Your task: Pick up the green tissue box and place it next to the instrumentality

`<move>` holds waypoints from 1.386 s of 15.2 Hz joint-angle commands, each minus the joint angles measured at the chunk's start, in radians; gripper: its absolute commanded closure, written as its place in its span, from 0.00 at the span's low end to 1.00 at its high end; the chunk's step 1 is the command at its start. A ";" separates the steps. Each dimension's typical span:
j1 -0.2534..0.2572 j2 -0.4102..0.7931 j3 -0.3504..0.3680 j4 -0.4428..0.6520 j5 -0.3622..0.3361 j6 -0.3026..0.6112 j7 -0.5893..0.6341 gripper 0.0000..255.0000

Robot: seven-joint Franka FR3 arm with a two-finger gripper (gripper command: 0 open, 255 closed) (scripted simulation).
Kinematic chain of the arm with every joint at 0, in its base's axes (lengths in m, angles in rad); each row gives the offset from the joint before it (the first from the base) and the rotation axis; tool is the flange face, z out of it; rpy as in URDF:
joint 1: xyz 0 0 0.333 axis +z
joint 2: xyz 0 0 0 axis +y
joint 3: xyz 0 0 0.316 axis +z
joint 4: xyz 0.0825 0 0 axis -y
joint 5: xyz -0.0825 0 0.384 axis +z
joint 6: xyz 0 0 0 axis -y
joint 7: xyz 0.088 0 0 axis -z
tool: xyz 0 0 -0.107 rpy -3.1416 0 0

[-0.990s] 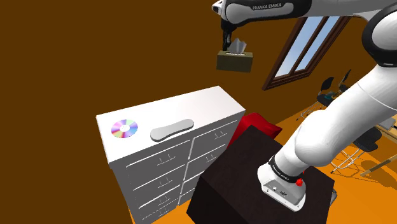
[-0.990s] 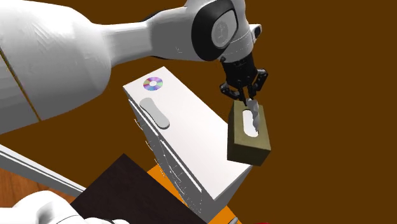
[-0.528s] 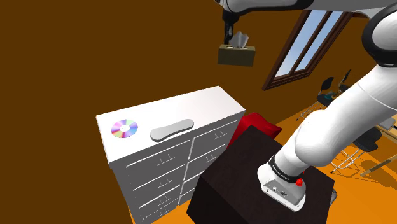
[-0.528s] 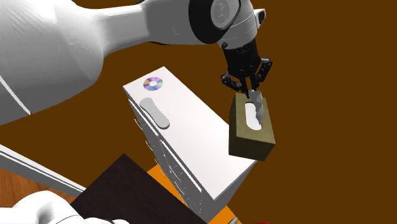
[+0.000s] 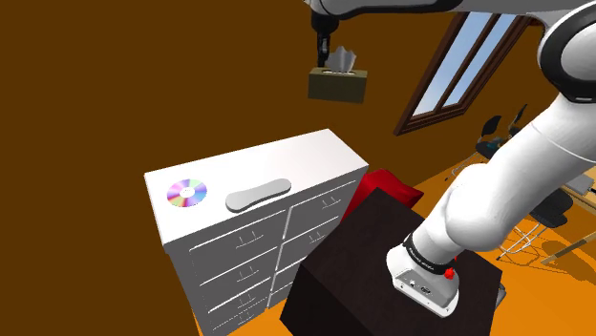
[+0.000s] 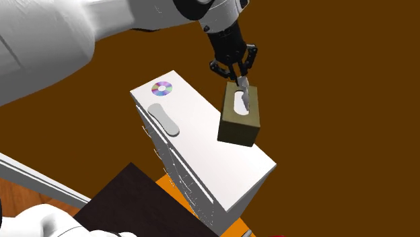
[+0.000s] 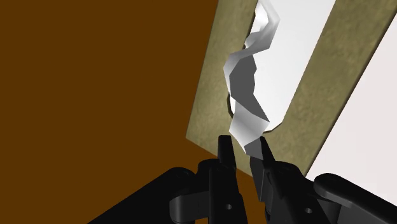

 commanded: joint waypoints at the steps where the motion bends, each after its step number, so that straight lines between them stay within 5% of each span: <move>1: 0.023 0.012 0.029 0.016 0.000 -0.024 0.048 1.00; 17: 0.216 0.305 0.207 0.414 -0.021 -0.266 0.345 1.00; 21: 0.212 0.295 0.206 0.347 -0.020 -0.213 0.364 1.00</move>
